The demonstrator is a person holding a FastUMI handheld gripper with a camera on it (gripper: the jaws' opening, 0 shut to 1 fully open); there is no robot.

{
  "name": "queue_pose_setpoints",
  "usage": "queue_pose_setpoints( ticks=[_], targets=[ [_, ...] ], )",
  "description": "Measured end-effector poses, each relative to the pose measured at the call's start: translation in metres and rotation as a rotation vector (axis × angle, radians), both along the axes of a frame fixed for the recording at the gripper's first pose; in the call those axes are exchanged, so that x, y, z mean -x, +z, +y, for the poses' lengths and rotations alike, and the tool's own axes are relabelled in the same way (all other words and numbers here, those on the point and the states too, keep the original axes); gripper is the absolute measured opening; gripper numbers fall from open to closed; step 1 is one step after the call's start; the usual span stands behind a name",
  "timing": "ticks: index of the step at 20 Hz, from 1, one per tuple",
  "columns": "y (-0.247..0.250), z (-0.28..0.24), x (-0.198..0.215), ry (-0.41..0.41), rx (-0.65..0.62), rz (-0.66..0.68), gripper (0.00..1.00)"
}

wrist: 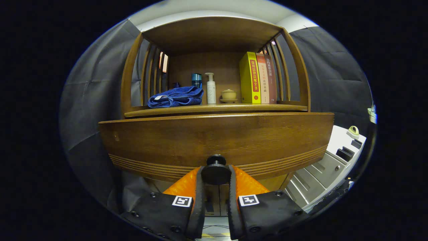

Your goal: Pull open the drawer, take out the items inside it, and place them on the countertop above the cabinet.

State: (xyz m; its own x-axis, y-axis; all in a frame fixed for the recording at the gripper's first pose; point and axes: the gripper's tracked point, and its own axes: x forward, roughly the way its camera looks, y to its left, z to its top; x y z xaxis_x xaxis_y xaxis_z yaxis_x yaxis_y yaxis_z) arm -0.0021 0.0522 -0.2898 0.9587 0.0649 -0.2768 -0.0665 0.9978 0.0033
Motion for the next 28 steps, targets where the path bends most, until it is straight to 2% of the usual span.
queue_pose_setpoints(
  ticks=[14, 21, 25, 28],
  targets=[
    [-0.007, -0.007, 0.087, -0.001, 0.013, 0.017, 0.38],
    [-0.01, -0.013, 0.113, -0.01, 0.017, 0.033, 0.38],
    [-0.013, -0.014, 0.115, -0.021, 0.016, 0.07, 0.37],
    [-0.011, -0.015, 0.117, -0.035, -0.006, 0.149, 0.46]
  ],
)
